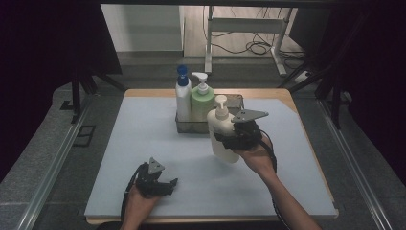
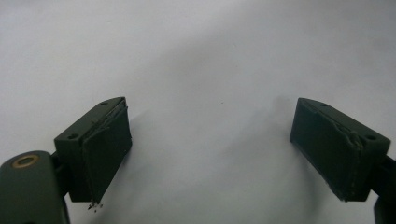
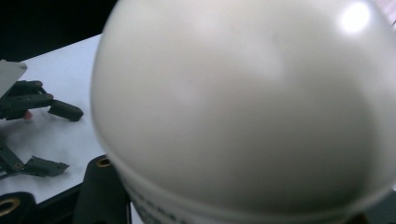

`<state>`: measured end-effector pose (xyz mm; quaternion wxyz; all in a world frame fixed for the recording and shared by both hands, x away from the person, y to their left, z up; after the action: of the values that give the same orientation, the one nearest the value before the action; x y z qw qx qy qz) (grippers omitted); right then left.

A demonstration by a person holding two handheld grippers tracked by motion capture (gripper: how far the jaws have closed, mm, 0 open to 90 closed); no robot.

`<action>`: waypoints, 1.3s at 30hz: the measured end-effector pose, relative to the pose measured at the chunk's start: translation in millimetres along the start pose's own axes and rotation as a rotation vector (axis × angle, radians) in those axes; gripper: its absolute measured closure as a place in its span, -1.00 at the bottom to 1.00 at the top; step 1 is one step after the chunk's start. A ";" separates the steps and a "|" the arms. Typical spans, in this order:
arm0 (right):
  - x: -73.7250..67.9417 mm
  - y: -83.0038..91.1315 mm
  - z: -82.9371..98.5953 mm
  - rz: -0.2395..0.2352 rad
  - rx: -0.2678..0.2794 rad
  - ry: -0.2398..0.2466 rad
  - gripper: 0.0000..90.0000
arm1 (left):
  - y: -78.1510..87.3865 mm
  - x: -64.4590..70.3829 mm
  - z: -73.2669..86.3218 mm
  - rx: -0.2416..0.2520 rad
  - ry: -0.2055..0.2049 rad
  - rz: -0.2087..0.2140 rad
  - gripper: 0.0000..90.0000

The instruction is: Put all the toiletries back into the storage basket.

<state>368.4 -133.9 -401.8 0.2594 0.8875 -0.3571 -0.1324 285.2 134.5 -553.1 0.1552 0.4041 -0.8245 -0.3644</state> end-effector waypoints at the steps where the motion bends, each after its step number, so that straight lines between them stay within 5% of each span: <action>1: 1.5 1.6 -0.8 0.004 0.002 -0.004 -0.11 | 0.0 0.0 0.0 0.000 0.000 0.000 -0.73; 20: 39.8 19.7 -17.0 0.088 0.035 -0.058 -0.10 | 0.0 0.0 0.0 0.001 0.000 0.000 -0.73; 39: 67.9 10.2 -41.0 0.151 0.075 -0.090 -0.10 | 0.0 0.0 0.0 0.001 0.000 0.000 -0.73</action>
<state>428.0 -172.8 -365.4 0.2190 0.8602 -0.4392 -0.1386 285.2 134.5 -553.2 0.1552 0.4043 -0.8246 -0.3640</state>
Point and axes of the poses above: each handheld gripper's, and its own axes: y roughly backward along the jaws, z roughly out of its underside, x roughly to its right, the point moved 4 cm from there along -y, roughly forward along the jaws, and after that the axes turned 6 degrees about -y, right-handed, at the moved point
